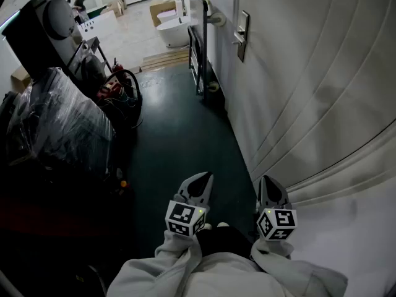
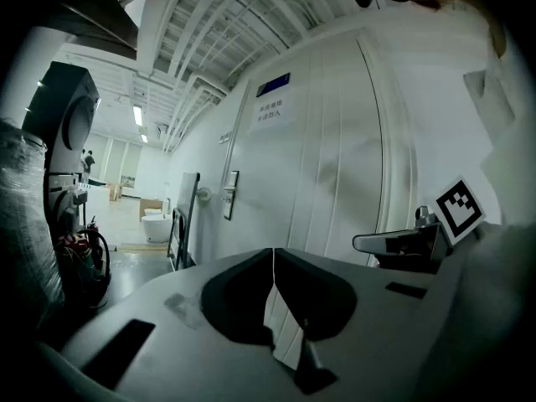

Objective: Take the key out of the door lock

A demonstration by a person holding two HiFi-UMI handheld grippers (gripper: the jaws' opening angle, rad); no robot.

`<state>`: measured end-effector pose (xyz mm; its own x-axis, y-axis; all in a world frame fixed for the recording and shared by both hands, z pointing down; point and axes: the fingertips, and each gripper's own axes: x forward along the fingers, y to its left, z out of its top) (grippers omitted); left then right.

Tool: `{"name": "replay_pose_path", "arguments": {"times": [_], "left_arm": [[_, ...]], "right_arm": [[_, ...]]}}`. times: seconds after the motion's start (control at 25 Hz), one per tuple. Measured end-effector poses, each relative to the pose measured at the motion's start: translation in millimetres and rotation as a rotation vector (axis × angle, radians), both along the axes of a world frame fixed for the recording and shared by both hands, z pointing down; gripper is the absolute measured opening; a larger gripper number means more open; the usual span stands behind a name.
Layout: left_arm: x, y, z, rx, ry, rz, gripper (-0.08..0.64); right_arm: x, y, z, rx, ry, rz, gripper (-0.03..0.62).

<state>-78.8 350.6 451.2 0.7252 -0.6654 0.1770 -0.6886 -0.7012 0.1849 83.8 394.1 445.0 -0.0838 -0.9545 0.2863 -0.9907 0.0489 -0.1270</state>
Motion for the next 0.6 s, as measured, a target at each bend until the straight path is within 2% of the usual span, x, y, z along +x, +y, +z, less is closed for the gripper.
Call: {"name": "replay_pose_path", "arguments": {"times": [0.2,0.6], "left_arm": [[9.2,4.8,2.9,0.000,-0.001,0.006,0.015],[18.2,10.8,4.9,-0.009,0.000,-0.017,0.016]], "right_arm": [[5.9,1.9,5.7,-0.004,-0.026,0.009,0.051],[12.8,9.8,9.8,-0.023,-0.014,-0.013,0.052]]}}
